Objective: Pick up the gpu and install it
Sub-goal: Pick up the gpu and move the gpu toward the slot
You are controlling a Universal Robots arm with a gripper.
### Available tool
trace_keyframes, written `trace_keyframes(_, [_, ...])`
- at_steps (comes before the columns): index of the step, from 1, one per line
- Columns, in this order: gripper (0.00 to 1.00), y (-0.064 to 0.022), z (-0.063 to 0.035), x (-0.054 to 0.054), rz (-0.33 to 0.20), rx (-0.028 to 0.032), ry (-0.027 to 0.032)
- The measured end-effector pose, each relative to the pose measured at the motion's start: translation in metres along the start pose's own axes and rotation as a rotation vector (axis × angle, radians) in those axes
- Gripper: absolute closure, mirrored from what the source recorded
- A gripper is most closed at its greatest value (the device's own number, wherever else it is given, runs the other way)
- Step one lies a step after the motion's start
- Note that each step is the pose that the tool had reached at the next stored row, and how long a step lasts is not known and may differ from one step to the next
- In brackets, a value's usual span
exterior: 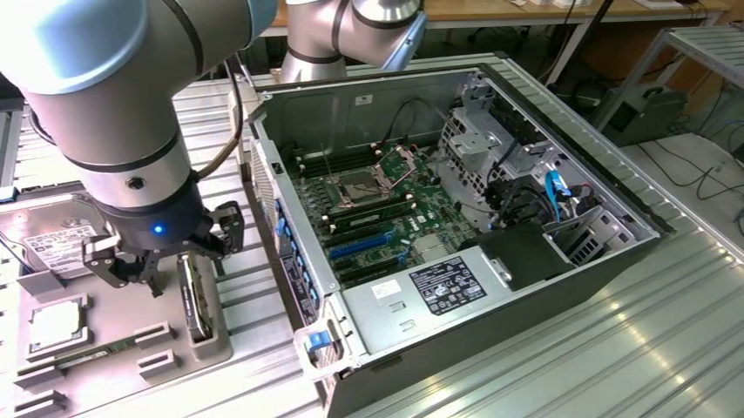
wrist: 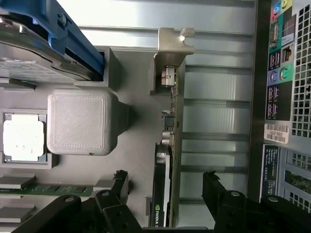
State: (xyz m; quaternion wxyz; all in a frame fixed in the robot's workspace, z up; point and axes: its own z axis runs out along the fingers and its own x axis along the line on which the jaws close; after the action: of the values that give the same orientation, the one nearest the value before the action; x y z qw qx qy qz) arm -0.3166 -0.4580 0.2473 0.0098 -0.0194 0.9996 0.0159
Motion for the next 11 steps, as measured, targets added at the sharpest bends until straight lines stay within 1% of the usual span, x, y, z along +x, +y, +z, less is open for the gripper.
trace_keyframes(6, [0.28, 0.0016, 0.0039, 0.0, 0.0, 0.0, 0.0])
trace_keyframes(9, [0.28, 0.0054, 0.0052, -0.0002, 0.0, 0.0, 0.0001])
trace_keyframes(11, [0.28, 0.0063, 0.0064, -0.0002, 0.0, -0.0002, -0.0001])
